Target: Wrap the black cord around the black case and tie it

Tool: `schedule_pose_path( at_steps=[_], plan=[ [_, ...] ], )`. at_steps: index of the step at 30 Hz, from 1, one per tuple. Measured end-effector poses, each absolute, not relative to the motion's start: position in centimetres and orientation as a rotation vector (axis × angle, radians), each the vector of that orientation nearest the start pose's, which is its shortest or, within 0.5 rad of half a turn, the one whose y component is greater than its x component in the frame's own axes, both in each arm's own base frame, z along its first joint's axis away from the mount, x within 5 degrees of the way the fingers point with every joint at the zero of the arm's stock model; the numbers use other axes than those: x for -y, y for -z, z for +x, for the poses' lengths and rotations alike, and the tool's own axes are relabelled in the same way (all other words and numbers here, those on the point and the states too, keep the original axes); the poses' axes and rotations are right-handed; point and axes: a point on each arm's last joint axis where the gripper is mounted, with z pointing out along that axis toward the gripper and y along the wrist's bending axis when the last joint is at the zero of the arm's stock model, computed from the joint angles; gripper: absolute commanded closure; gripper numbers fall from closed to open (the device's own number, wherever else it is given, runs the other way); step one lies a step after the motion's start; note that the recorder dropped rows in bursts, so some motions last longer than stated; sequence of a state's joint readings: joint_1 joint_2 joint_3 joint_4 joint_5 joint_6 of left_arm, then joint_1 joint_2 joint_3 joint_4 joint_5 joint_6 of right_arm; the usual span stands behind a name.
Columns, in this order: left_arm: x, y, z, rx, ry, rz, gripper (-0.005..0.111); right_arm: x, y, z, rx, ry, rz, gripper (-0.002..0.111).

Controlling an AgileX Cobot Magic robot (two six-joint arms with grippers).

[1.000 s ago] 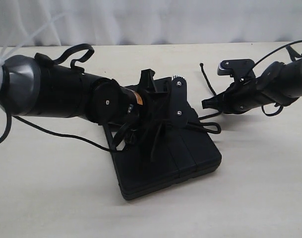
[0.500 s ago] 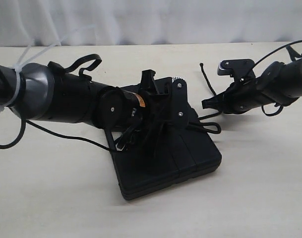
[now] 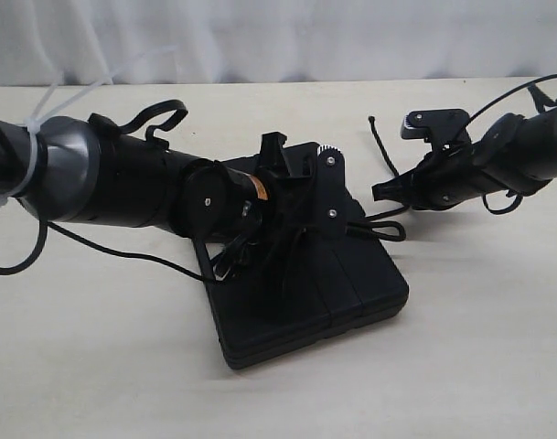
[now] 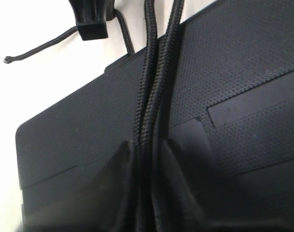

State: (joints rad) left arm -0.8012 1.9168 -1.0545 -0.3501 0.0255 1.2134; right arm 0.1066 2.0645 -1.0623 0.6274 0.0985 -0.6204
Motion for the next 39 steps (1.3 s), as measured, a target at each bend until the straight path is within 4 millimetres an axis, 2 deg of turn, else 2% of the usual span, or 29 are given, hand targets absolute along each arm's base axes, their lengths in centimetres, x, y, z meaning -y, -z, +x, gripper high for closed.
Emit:
schedule_pose_path(
  at_steps=[8,13,17,19,23,31,34,39],
  plan=[
    [28.1,-15.0,27.1,-1.594,-0.019,1.757,0.073,-4.7,-9.2,38.5,-2.564,-0.118,-0.153,0.104],
    [28.2,-14.0,27.2,-1.604,-0.026,1.763,0.073,-4.7,-9.2,38.5,-2.564,-0.118,-0.153,0.104],
    [28.3,-14.0,27.5,-1.595,-0.035,1.749,0.074,-4.7,-9.2,38.5,-2.564,-0.118,-0.153,0.104],
    [28.3,-13.9,27.5,-1.591,-0.040,1.742,0.082,-4.7,-9.2,38.5,-2.564,-0.119,-0.151,0.104],
    [28.3,-13.9,27.6,-1.589,-0.042,1.738,0.107,-4.7,-9.2,38.5,-2.564,-0.120,-0.149,0.104],
    [28.3,-13.6,27.5,-1.598,-0.037,1.750,0.107,-4.7,-9.2,38.5,-2.564,-0.120,-0.149,0.104],
    [28.3,-14.2,27.4,-1.594,-0.032,1.745,0.107,-4.7,-9.2,38.5,-2.564,-0.119,-0.151,0.104],
    [28.1,-17.2,27.2,-1.569,-0.017,1.673,0.107,-4.7,-9.2,38.4,-2.564,-0.118,-0.154,0.104]
  ],
)
